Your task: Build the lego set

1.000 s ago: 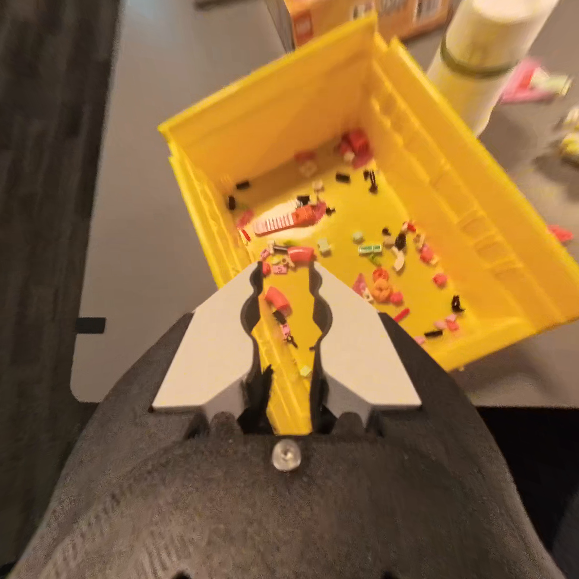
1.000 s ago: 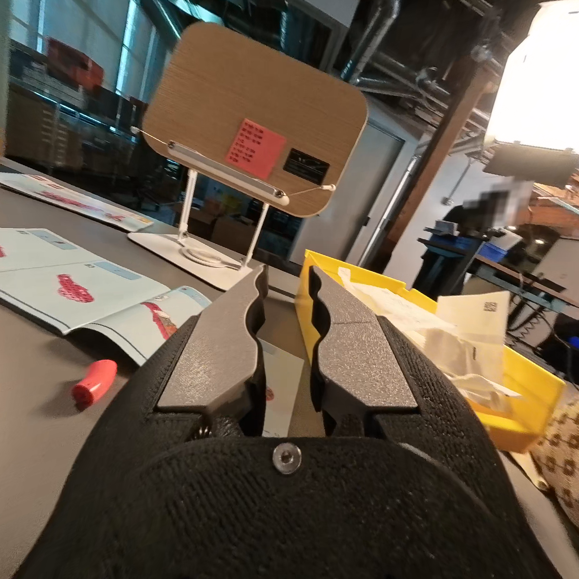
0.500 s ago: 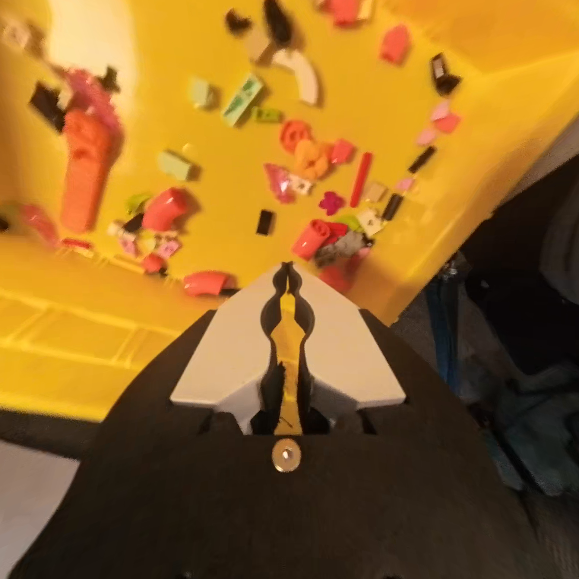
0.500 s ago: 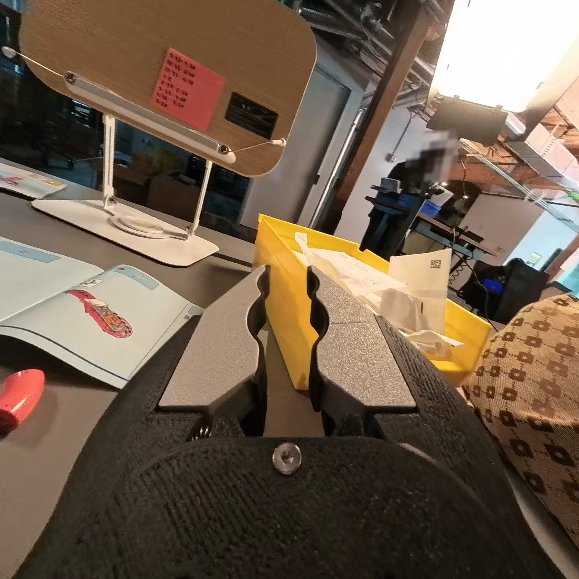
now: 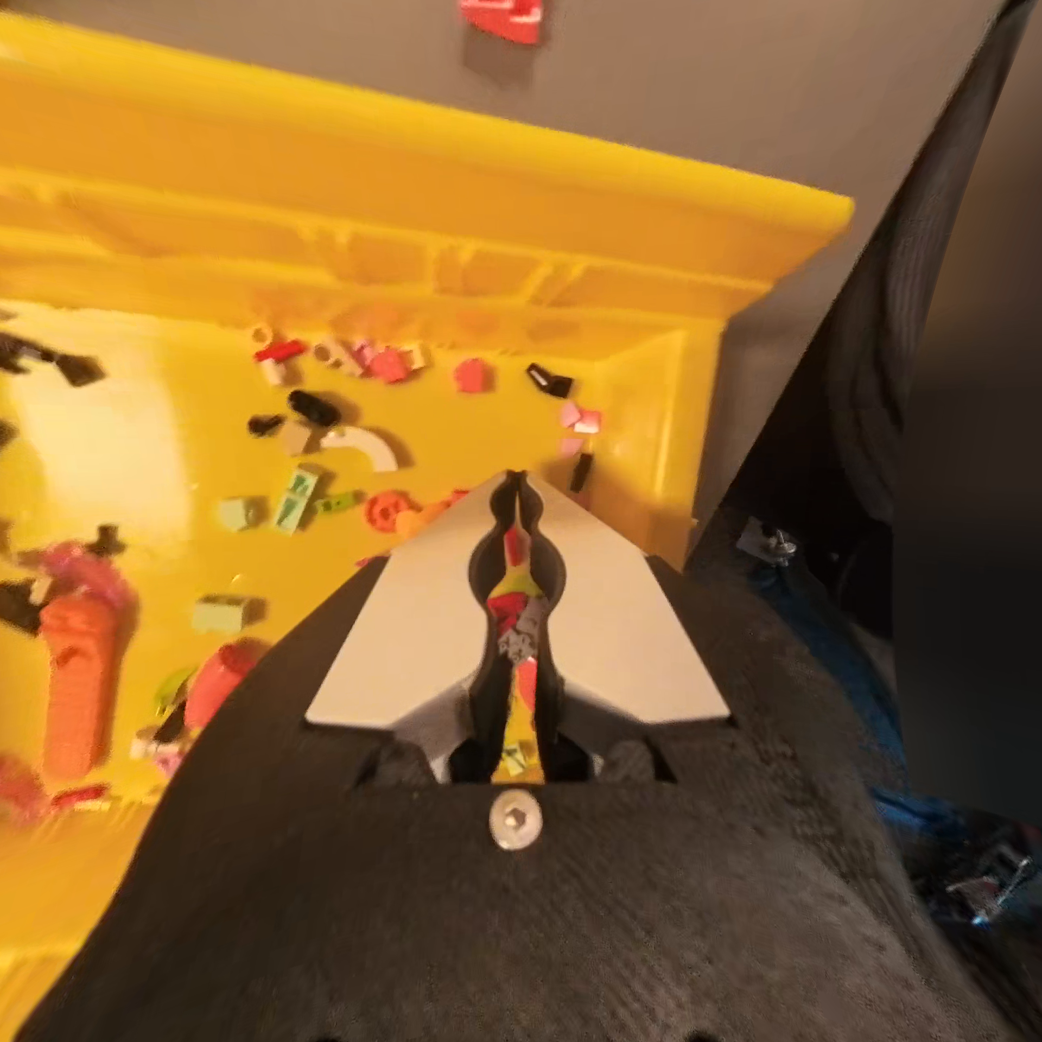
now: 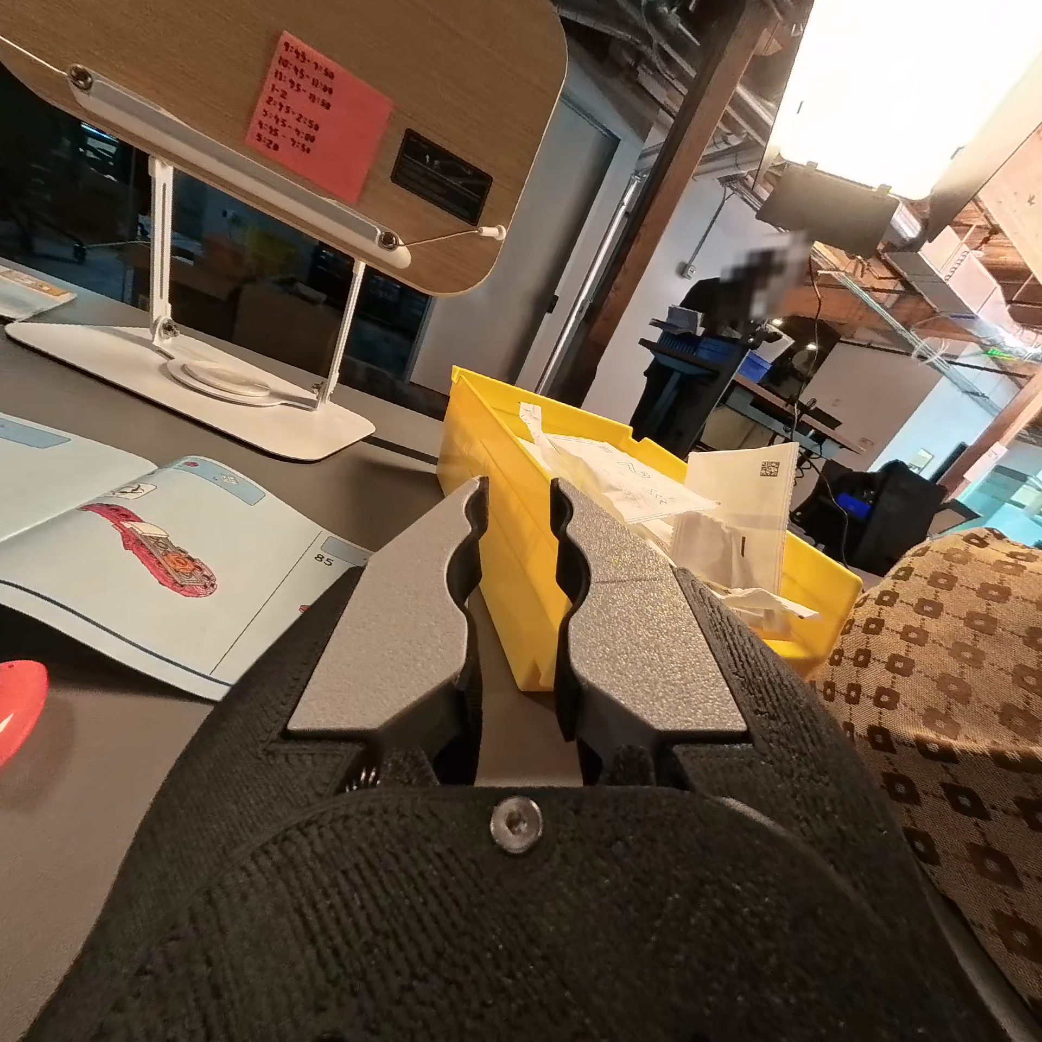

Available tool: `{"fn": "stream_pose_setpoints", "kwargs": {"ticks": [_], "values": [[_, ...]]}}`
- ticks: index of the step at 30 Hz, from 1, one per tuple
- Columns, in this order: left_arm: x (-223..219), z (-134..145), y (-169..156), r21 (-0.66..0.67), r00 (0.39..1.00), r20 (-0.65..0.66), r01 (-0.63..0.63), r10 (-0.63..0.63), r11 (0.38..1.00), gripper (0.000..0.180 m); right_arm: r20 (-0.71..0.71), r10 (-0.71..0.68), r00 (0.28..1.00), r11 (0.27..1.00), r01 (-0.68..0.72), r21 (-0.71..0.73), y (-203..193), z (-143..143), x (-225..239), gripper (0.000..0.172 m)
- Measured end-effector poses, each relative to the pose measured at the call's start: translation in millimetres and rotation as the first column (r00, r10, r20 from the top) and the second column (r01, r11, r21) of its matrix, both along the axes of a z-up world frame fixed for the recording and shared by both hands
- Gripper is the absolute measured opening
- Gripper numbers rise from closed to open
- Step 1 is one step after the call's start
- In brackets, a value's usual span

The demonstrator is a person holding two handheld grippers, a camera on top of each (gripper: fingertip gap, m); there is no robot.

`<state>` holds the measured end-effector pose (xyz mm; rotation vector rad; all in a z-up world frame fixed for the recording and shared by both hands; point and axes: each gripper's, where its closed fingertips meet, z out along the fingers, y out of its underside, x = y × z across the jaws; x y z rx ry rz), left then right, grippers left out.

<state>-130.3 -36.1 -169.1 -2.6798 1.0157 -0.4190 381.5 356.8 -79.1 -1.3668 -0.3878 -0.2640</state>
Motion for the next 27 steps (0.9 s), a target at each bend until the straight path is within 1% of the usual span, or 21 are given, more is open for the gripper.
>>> {"fn": "stream_pose_setpoints", "kwargs": {"ticks": [3,4,7,9,12,14,20,23,25,27], "values": [[15,1,0,-0.003,0.996,0.089,0.029,-0.028,1.000,0.000,0.012,0.000,1.000,1.000,0.000,-0.001,0,-1,-1,0.019],[17,1,-1,0.001,0.994,0.100,0.048,-0.048,0.999,0.000,0.013,0.000,1.000,1.000,0.000,0.000,0,-1,-1,0.019],[16,-8,-5,-0.003,0.992,0.046,0.116,-0.116,0.993,0.000,0.006,-0.004,1.000,1.000,0.004,0.002,1,0,0,0.019],[19,-11,-7,-0.012,0.988,0.041,0.152,-0.152,0.988,0.001,0.000,-0.005,1.000,1.000,0.005,0.004,1,0,1,0.019],[25,-11,-6,-0.035,0.986,0.087,0.144,-0.141,0.989,0.012,-0.004,-0.005,1.000,1.000,0.005,0.006,0,1,1,0.019],[24,-13,-4,-0.046,0.989,0.088,0.125,-0.121,0.991,0.017,-0.006,-0.004,1.000,1.000,0.004,0.007,0,1,2,0.019],[28,-16,-2,-0.062,0.988,0.107,0.119,-0.112,0.991,0.016,-0.014,0.000,1.000,1.000,0.000,0.010,0,1,2,0.018],[29,-16,-1,-0.075,0.985,0.144,0.103,-0.092,0.992,0.016,-0.021,0.001,1.000,1.000,-0.001,0.013,0,2,3,0.018],[32,-15,-1,-0.086,0.983,0.163,0.101,-0.086,0.991,0.015,-0.028,0.003,1.000,1.000,-0.003,0.016,0,2,3,0.018],[35,-16,-1,-0.076,0.983,0.154,0.110,-0.097,0.991,0.011,-0.034,0.006,0.999,1.000,-0.005,0.018,-1,3,3,0.018]]}}
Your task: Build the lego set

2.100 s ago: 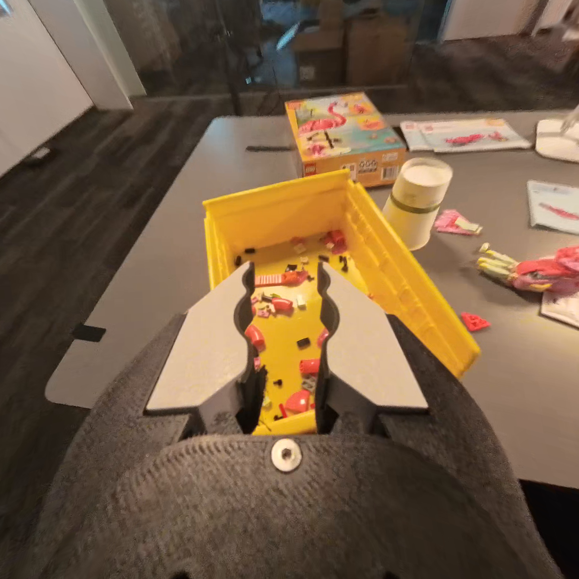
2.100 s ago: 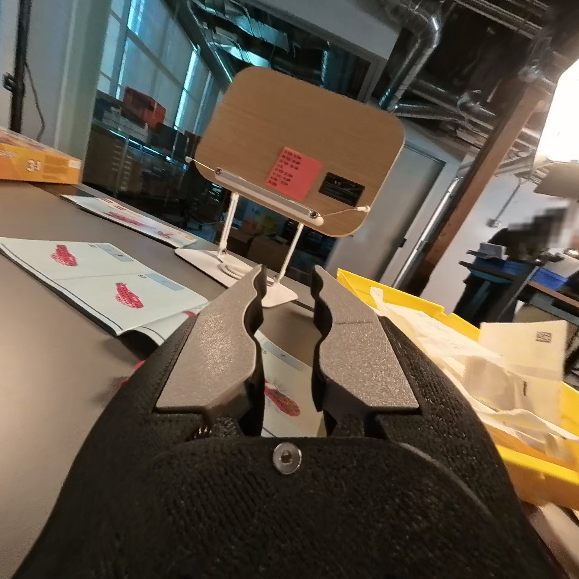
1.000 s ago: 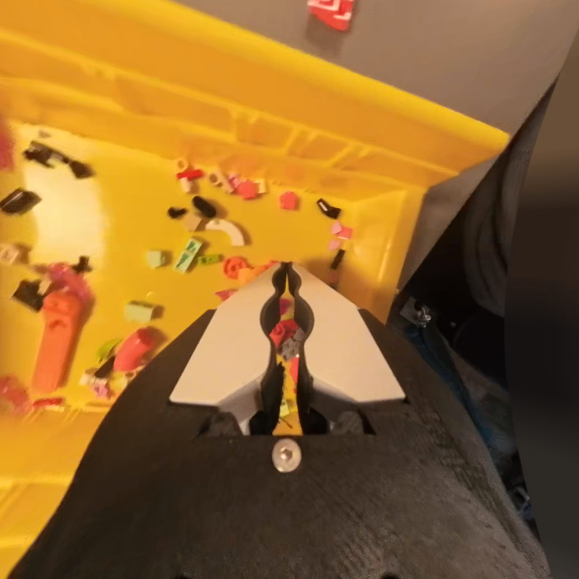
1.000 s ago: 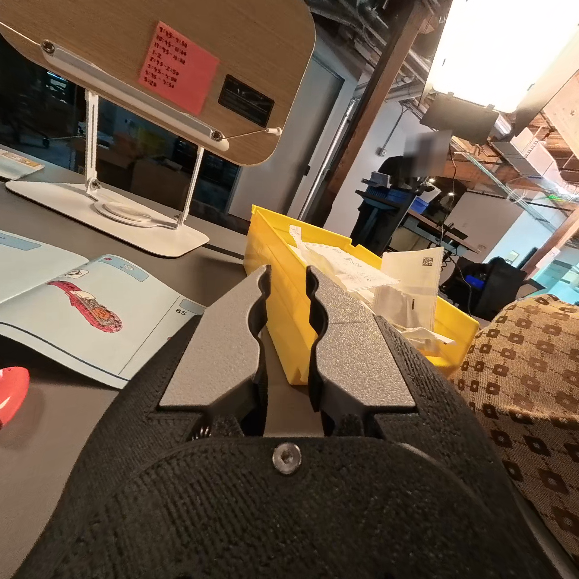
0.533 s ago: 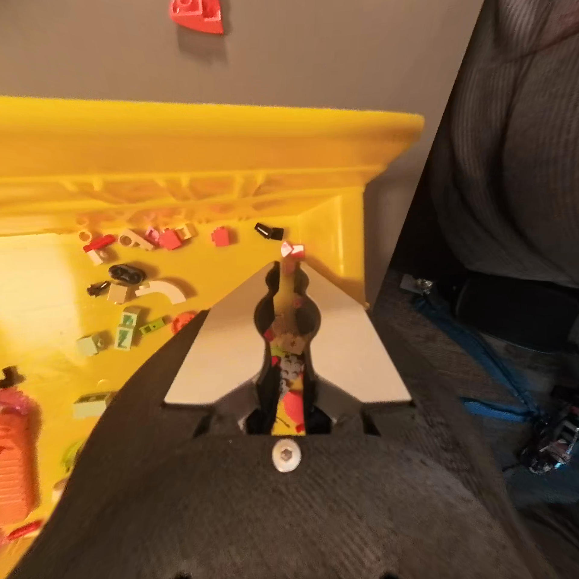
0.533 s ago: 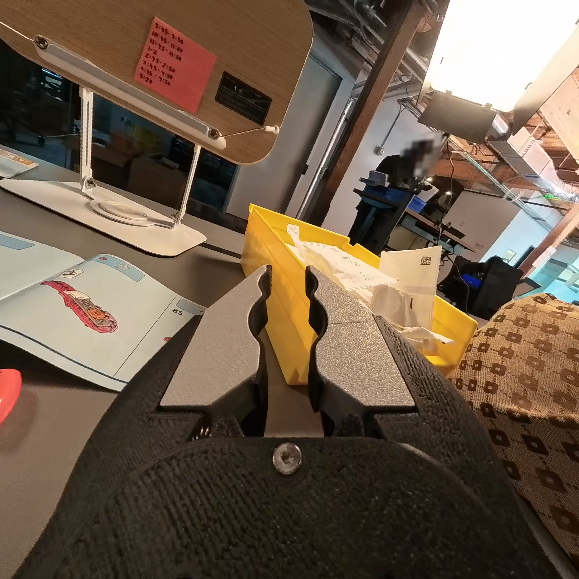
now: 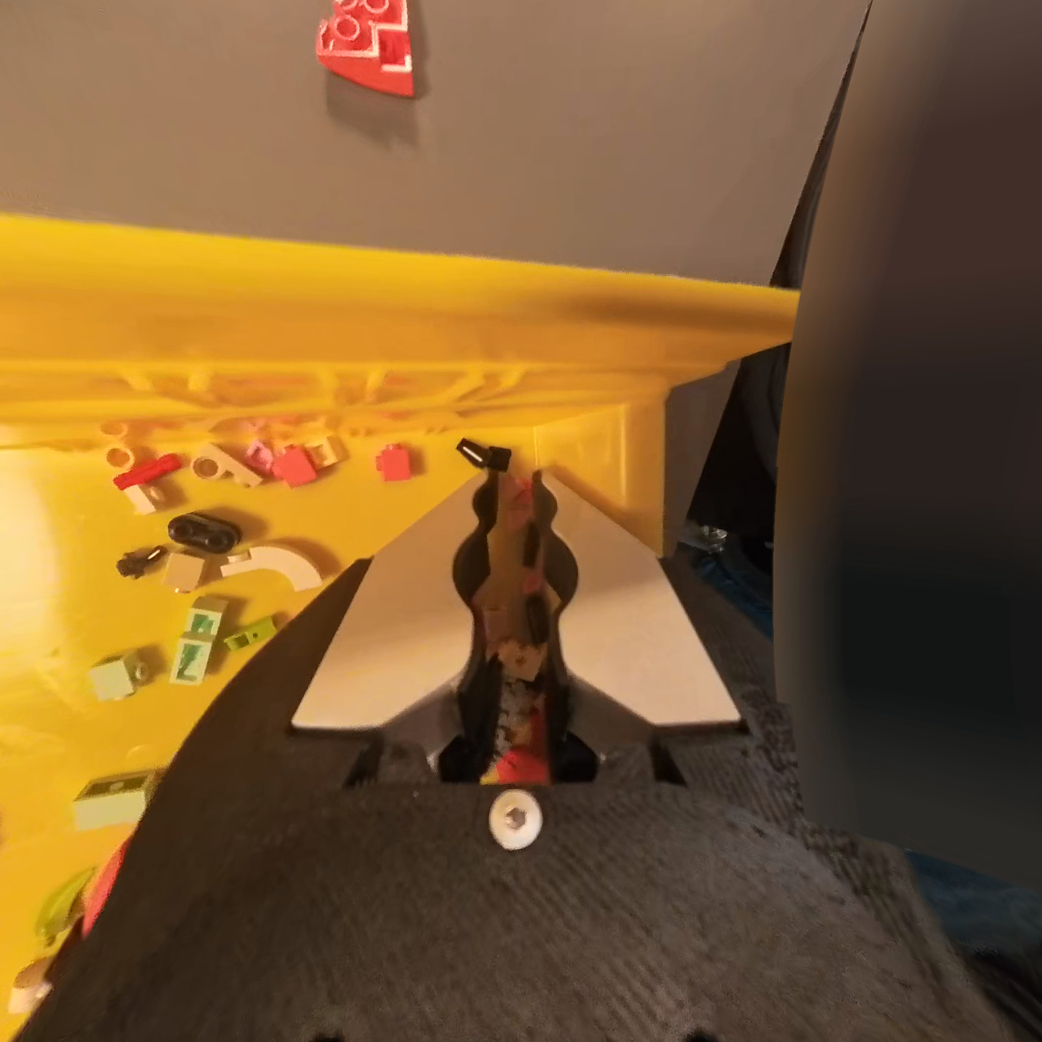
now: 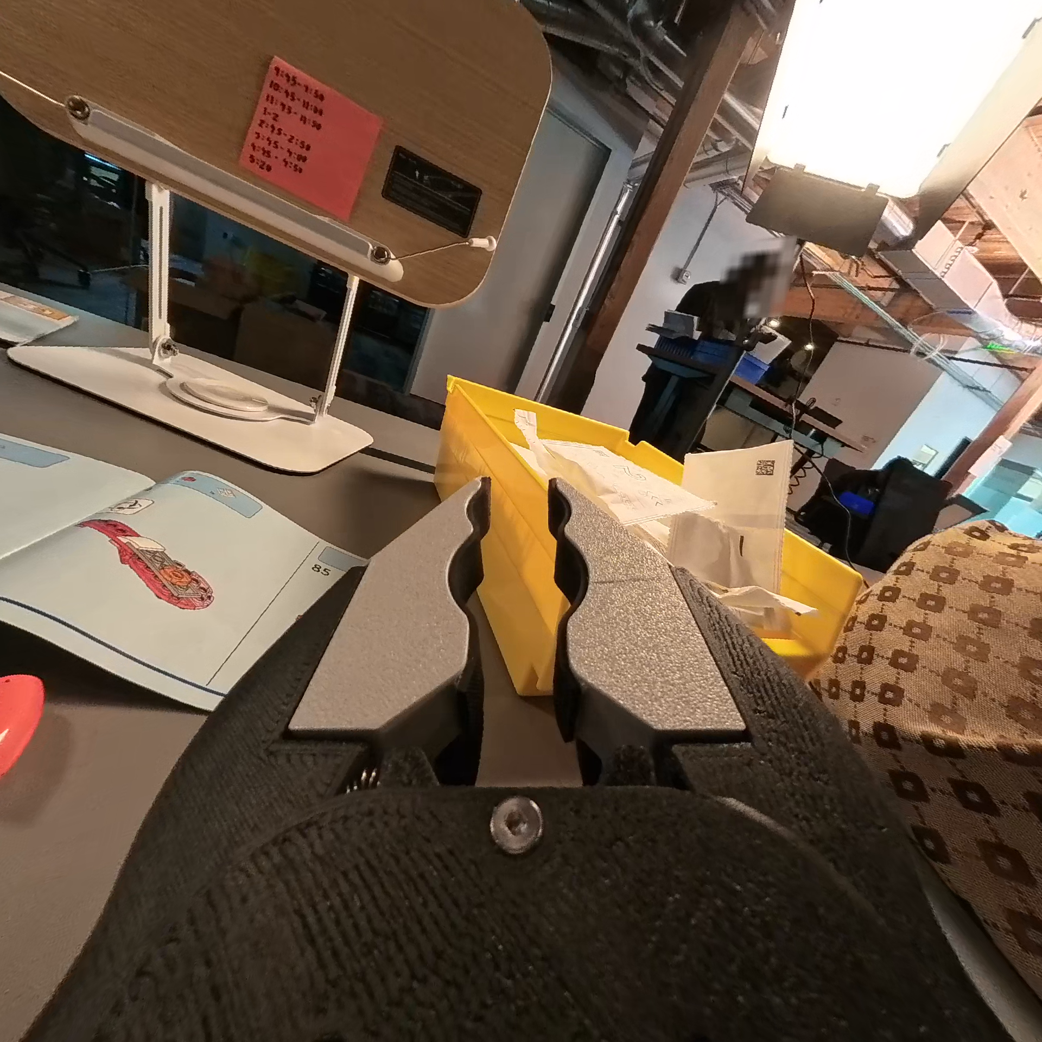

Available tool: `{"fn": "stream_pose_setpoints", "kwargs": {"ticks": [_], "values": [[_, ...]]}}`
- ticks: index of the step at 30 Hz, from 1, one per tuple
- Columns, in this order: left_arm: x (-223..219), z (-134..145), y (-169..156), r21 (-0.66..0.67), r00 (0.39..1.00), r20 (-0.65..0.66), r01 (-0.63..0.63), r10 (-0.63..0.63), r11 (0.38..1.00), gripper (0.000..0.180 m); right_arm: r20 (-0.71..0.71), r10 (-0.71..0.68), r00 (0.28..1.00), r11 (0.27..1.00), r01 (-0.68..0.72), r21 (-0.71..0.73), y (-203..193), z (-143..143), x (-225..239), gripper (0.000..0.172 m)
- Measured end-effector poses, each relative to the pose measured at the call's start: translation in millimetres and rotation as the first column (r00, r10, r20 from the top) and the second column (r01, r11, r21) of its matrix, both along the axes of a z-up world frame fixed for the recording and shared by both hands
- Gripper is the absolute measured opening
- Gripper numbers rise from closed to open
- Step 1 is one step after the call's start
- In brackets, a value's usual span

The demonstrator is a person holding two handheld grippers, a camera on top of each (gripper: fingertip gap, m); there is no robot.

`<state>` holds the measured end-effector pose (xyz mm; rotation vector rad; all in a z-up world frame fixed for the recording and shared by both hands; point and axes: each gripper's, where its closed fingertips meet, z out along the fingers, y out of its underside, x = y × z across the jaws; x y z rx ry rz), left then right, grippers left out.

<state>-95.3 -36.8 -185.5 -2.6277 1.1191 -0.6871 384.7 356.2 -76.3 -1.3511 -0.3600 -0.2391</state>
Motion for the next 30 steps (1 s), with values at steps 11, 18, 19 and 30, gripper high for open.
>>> {"fn": "stream_pose_setpoints", "kwargs": {"ticks": [11,18,19,30], "values": [[-30,-3,5,0.126,0.978,-0.209,0.022,0.005,0.992,0.000,-0.035,0.023,0.999,1.000,-0.023,0.011,-2,2,0,0.016],[-47,9,17,0.287,0.965,-0.235,-0.046,0.117,0.957,0.000,-0.056,0.047,0.997,0.999,-0.046,0.017,-3,4,-1,0.015],[-46,11,18,0.296,0.966,-0.217,-0.071,0.140,0.953,0.000,-0.057,0.050,0.997,0.999,-0.049,0.018,-3,4,-1,0.015],[-36,-2,13,0.246,0.962,-0.256,-0.033,0.097,0.969,0.019,-0.081,0.073,0.994,0.997,-0.071,0.024,-5,6,-2,0.014]]}}
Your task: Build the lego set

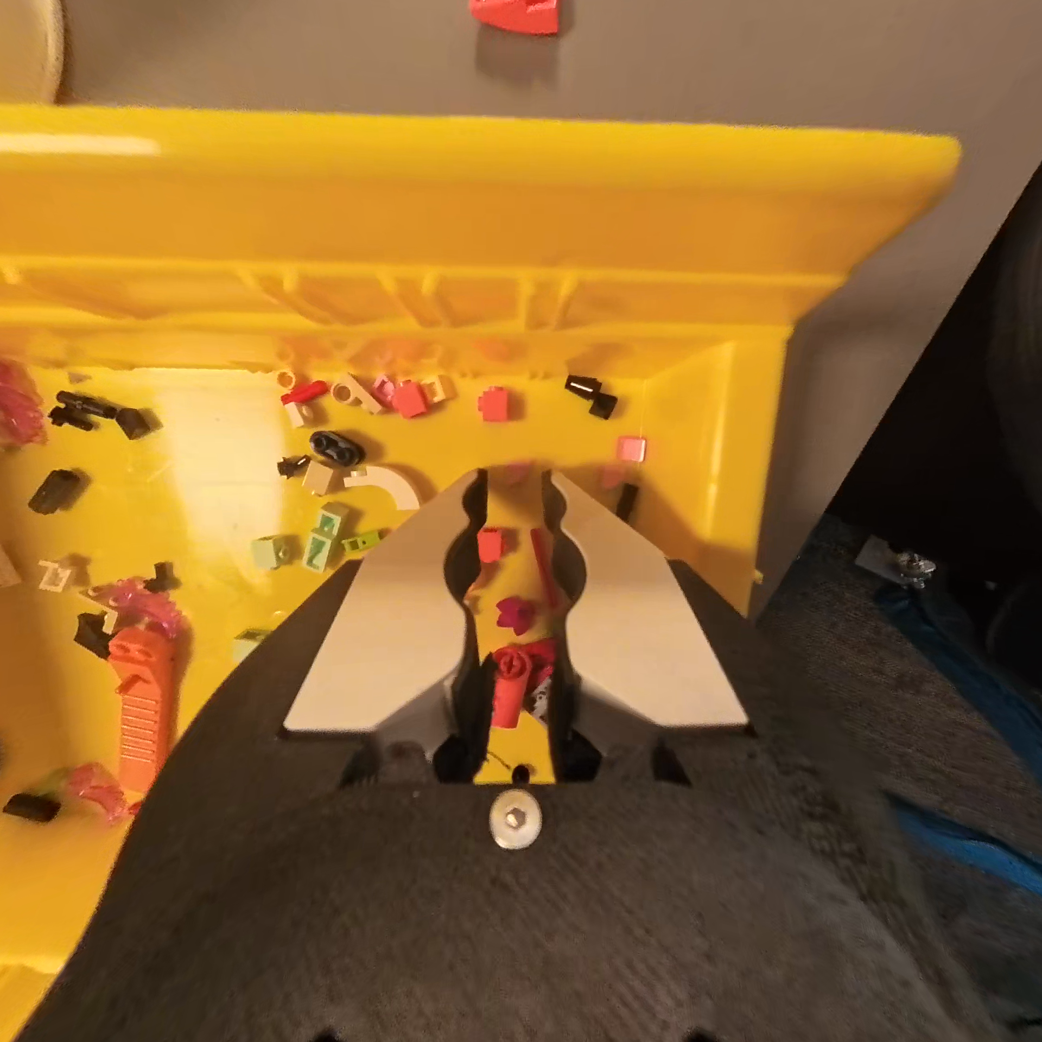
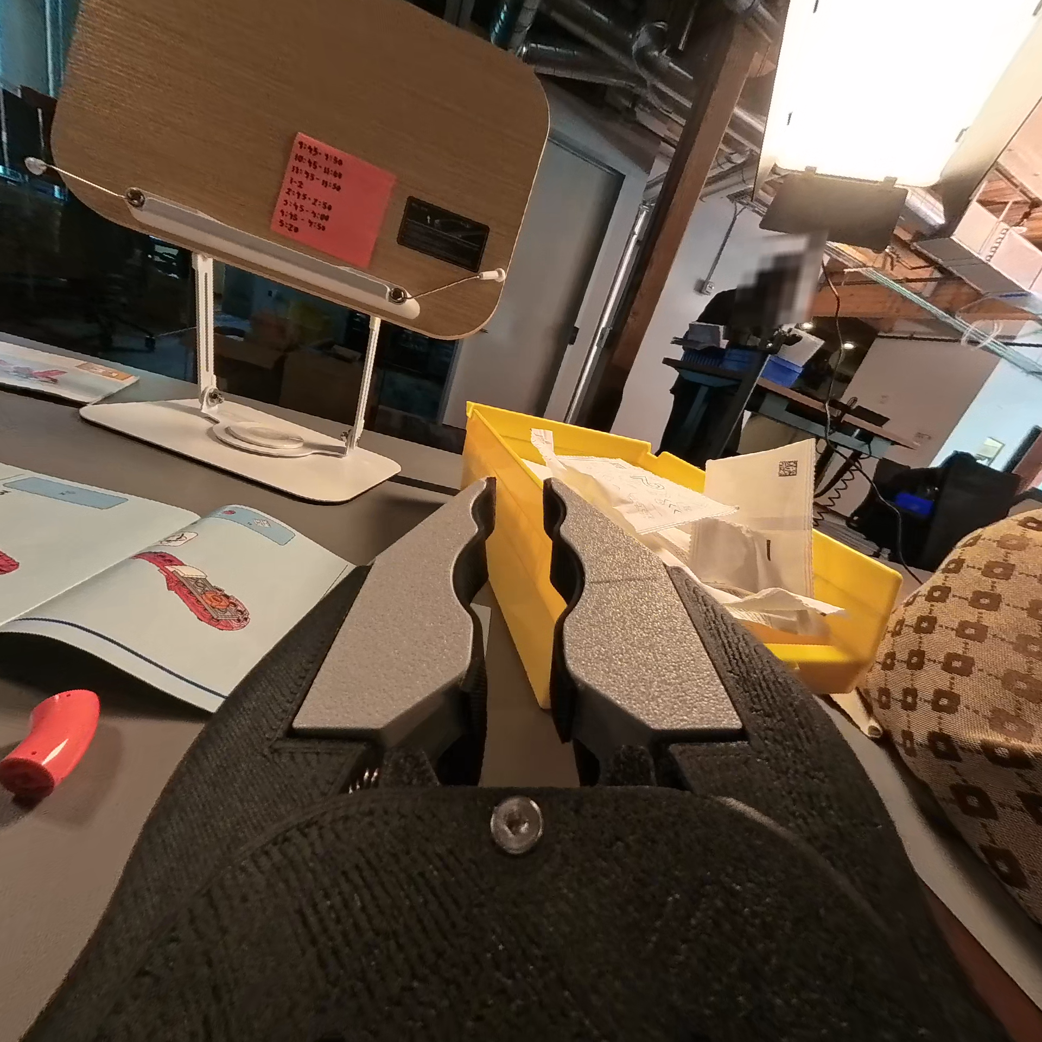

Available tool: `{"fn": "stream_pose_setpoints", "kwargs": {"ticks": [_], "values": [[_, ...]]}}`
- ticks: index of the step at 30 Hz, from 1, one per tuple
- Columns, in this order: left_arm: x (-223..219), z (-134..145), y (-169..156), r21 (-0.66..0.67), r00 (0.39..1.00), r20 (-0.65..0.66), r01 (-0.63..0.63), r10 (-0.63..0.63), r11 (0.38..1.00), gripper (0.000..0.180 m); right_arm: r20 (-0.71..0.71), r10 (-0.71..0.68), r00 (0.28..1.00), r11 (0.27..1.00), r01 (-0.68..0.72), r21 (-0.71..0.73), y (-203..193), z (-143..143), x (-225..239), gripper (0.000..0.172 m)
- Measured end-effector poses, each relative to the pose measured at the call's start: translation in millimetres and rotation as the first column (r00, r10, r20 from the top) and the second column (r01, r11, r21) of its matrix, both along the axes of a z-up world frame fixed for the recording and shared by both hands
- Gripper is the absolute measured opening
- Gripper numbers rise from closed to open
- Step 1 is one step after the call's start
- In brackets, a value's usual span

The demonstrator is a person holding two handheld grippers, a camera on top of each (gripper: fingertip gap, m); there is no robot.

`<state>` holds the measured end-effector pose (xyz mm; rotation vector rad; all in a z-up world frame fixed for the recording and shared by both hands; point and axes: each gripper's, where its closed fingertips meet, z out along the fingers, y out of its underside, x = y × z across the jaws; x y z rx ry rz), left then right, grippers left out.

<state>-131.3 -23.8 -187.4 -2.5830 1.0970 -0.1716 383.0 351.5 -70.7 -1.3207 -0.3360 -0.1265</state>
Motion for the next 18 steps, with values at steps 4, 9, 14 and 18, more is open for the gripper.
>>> {"fn": "stream_pose_setpoints", "kwargs": {"ticks": [4,9,14,18], "values": [[-1,0,2,0.012,0.999,-0.039,0.011,-0.010,1.000,0.006,-0.008,0.005,1.000,1.000,-0.005,0.001,0,0,0,0.014],[-5,1,4,0.055,0.993,-0.106,0.056,-0.050,0.997,0.005,-0.020,0.012,1.000,1.000,-0.012,0.003,-1,1,0,0.014],[-13,47,27,0.301,0.991,-0.112,-0.039,0.076,0.953,0.004,-0.027,0.023,0.999,1.000,-0.023,0.006,-2,2,0,0.013],[16,105,42,0.478,0.985,-0.106,-0.067,0.134,0.876,0.004,-0.031,-0.003,1.000,1.000,0.003,0.004,-2,2,4,0.012]]}}
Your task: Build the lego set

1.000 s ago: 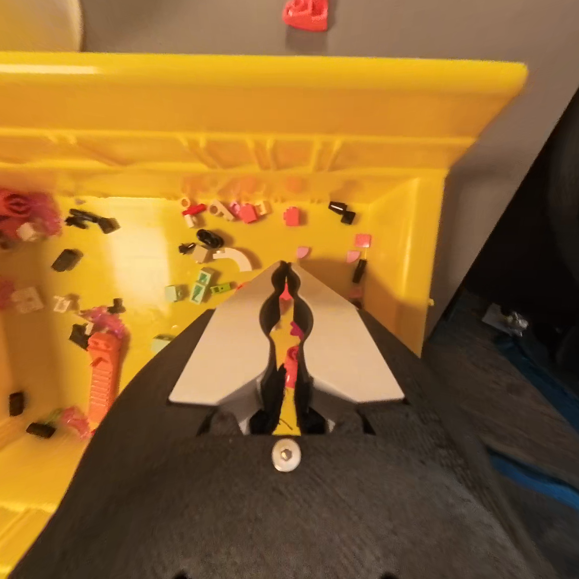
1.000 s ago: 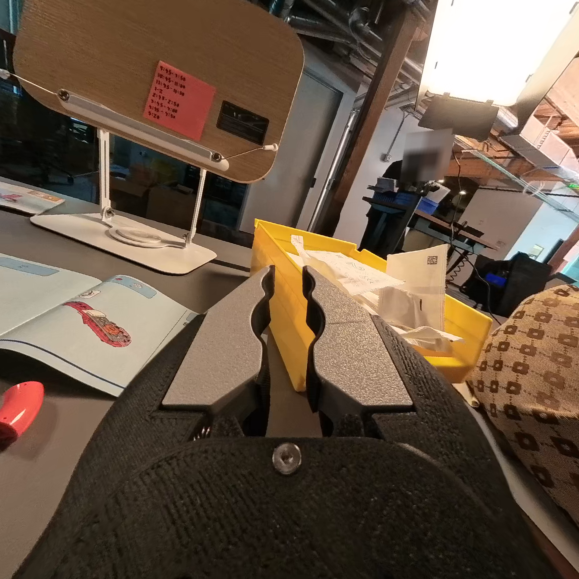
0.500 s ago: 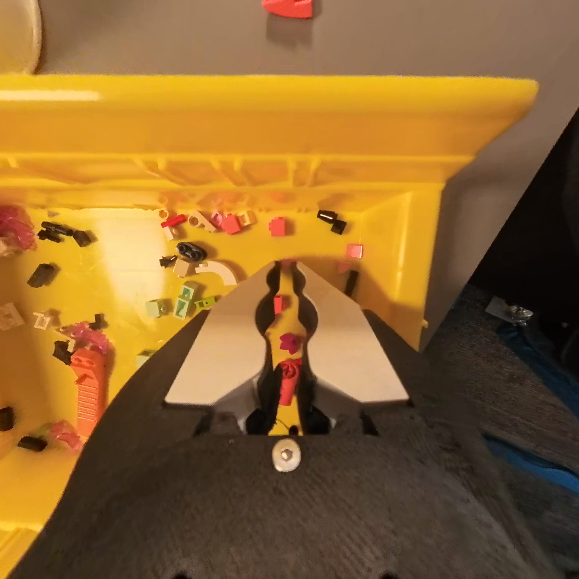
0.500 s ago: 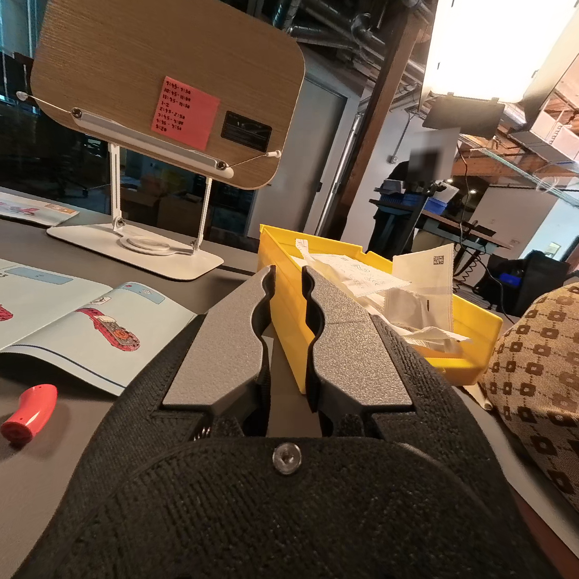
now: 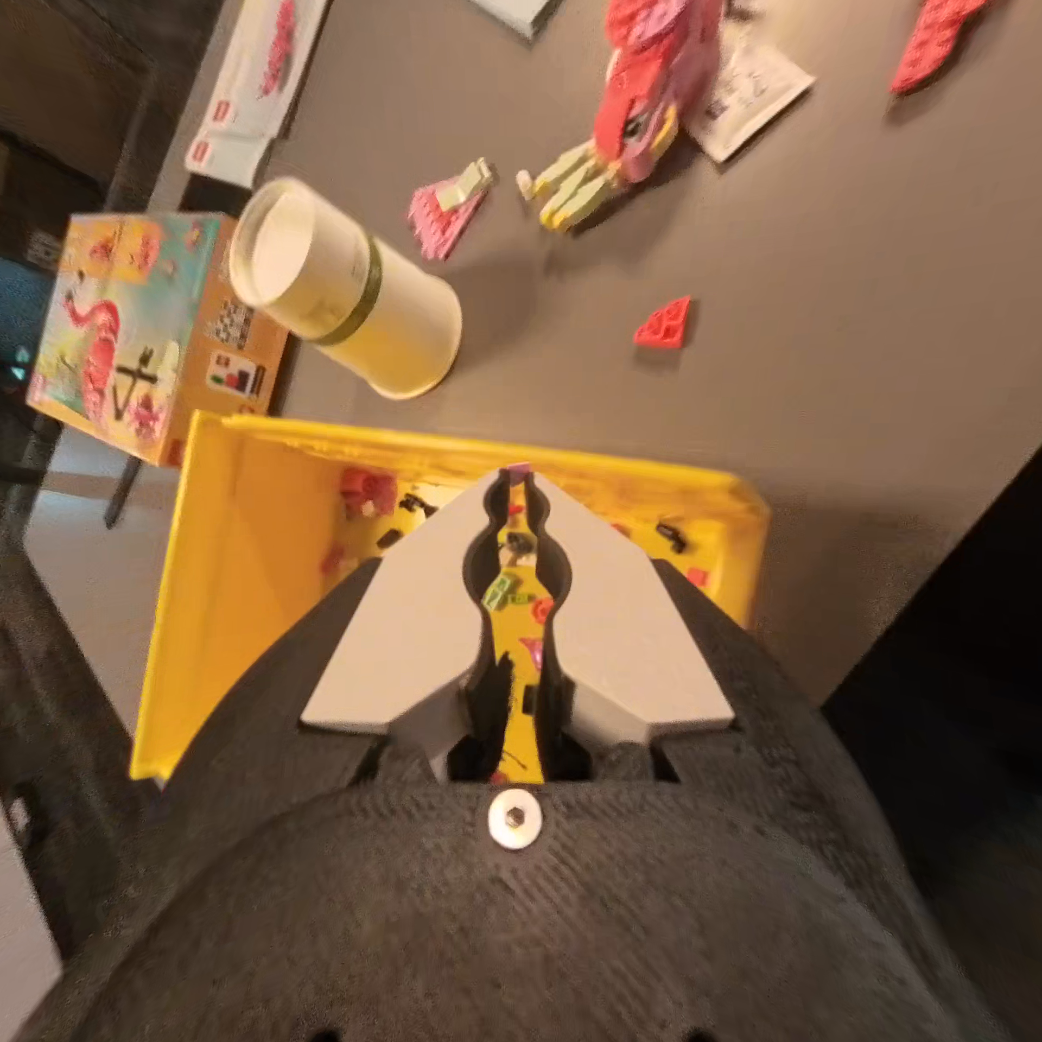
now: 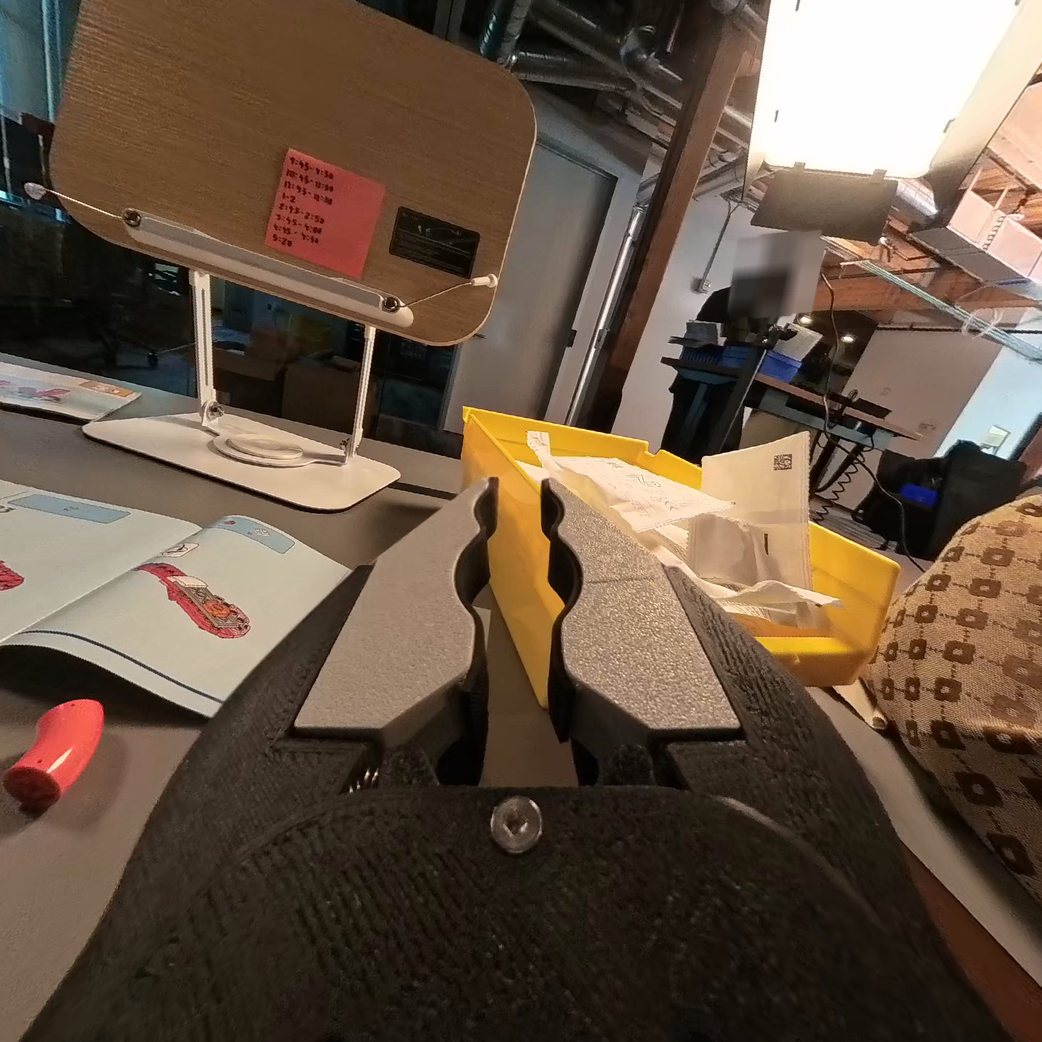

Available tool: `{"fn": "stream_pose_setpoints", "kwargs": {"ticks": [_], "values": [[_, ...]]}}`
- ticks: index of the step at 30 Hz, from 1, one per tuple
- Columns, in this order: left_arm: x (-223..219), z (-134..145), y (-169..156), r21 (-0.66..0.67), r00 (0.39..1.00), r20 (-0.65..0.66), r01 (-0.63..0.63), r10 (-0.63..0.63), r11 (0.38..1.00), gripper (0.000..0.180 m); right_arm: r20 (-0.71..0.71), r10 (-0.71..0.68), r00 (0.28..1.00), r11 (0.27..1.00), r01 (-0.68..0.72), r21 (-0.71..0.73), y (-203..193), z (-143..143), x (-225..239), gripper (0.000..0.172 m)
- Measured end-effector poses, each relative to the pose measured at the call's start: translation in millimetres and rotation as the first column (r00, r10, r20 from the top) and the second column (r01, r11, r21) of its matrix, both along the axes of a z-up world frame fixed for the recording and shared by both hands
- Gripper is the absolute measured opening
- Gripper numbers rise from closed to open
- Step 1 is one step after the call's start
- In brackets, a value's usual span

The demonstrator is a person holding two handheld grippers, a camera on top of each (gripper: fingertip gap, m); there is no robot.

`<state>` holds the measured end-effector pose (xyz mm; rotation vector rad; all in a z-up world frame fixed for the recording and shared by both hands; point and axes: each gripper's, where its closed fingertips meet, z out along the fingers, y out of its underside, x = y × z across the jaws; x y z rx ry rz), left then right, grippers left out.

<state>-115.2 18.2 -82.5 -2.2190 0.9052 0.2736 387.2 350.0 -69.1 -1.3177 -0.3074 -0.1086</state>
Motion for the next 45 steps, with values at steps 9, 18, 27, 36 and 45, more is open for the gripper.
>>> {"fn": "stream_pose_setpoints", "kwargs": {"ticks": [9,18,27,36,45], "values": [[146,-47,28,-0.200,0.974,-0.001,0.222,-0.226,0.954,0.004,0.082,0.004,0.997,1.000,-0.003,-0.009,-2,-4,-9,0.012],[179,-100,51,-0.352,0.960,0.047,0.275,-0.276,0.895,0.005,0.095,0.016,0.995,1.000,-0.016,-0.007,-3,-5,-12,0.012],[179,-110,52,-0.394,0.958,0.099,0.287,-0.271,0.873,0.005,0.110,0.020,0.994,1.000,-0.019,-0.006,-3,-5,-14,0.012],[176,-108,54,-0.392,0.964,0.144,0.264,-0.225,0.881,0.033,0.117,0.018,0.993,1.000,-0.017,-0.008,-2,-6,-14,0.012],[173,-48,51,-0.148,0.941,0.247,0.272,-0.231,0.951,0.039,0.128,0.016,0.992,1.000,-0.015,-0.008,-2,-6,-15,0.012]]}}
